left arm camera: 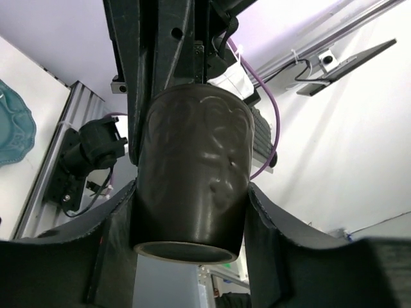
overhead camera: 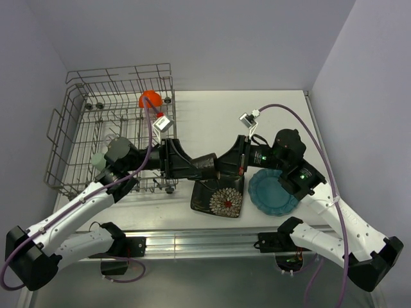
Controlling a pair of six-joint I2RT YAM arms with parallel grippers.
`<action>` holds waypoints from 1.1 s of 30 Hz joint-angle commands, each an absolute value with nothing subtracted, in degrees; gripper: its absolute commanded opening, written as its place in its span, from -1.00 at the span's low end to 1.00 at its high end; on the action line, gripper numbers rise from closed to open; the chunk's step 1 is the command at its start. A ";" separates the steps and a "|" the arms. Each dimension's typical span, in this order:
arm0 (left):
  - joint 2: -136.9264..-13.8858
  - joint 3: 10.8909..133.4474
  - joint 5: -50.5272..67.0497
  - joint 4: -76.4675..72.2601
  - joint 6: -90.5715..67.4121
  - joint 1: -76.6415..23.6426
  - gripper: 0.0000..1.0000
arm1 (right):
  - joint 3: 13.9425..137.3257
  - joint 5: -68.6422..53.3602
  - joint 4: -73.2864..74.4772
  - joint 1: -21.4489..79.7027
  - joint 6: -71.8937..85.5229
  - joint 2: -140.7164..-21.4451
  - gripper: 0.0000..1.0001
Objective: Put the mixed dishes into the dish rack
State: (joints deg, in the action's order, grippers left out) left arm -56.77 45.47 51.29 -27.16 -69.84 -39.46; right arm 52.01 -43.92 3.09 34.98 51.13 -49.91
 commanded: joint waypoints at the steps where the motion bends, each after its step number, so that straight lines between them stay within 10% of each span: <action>1: -54.67 49.30 49.31 -25.51 -67.16 -39.38 -1.00 | 52.20 -44.64 0.35 34.63 51.15 -50.27 -0.95; 9: -48.17 51.68 49.38 -4.33 -56.88 -21.77 -1.00 | 59.50 -32.54 19.21 33.67 41.24 -52.03 0.99; 14: -49.56 63.15 49.67 29.07 -34.88 -0.75 -1.00 | 58.71 -25.85 25.47 30.59 37.71 -50.63 0.99; 18: -54.66 74.84 26.60 48.67 -21.38 4.39 -1.00 | 57.83 -23.12 28.20 30.50 35.95 -50.10 0.99; 23: -59.76 82.25 2.06 54.05 -16.36 6.06 -1.00 | 57.83 -20.22 32.25 30.59 33.49 -49.49 0.99; 33: -71.18 87.44 -10.71 53.61 -13.71 11.69 -1.00 | 56.08 -19.86 35.33 30.59 29.36 -46.32 0.99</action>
